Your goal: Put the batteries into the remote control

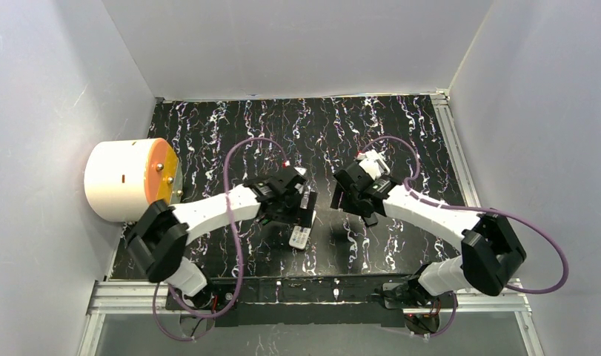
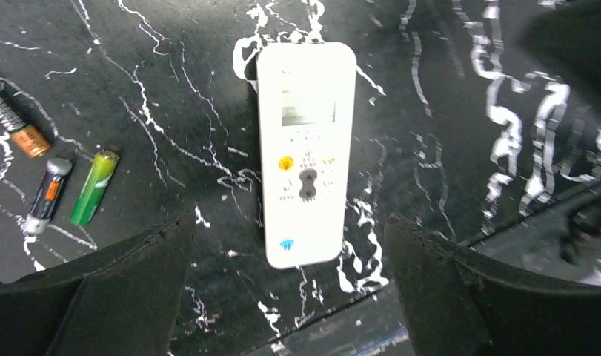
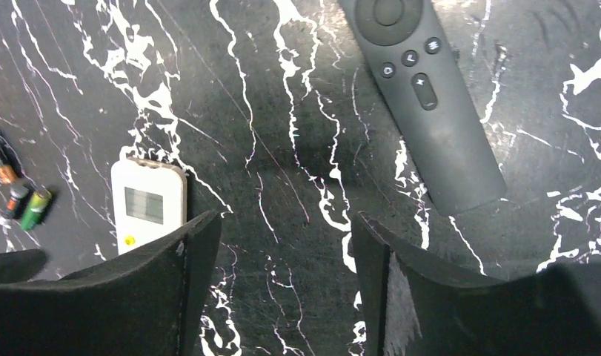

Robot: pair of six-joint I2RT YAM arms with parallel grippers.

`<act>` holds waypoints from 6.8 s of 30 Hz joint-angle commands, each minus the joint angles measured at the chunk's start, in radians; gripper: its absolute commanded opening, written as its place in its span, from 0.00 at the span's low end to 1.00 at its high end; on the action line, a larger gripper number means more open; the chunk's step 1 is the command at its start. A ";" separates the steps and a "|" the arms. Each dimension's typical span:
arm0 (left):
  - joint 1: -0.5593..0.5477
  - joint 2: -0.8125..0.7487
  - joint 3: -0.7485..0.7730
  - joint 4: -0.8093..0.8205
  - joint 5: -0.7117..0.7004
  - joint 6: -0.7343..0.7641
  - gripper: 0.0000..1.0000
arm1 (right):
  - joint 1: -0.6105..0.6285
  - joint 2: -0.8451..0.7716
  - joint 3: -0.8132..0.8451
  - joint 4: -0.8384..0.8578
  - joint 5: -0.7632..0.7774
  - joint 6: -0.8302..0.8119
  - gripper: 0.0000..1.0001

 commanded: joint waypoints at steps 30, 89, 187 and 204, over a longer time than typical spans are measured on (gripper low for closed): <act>-0.126 0.330 0.261 -0.092 -0.187 0.129 0.19 | -0.082 -0.269 -0.217 0.187 -0.100 0.077 0.72; 0.423 -0.055 0.670 -0.230 0.745 -0.026 0.93 | -0.076 -0.218 0.049 0.598 -0.645 -0.655 0.12; 0.417 0.040 -0.269 0.375 0.575 -0.140 0.00 | -0.144 0.167 -0.258 0.987 -0.694 0.139 0.47; 0.417 0.062 -0.257 0.363 0.576 -0.143 0.00 | -0.143 0.260 -0.265 1.066 -0.746 0.165 0.58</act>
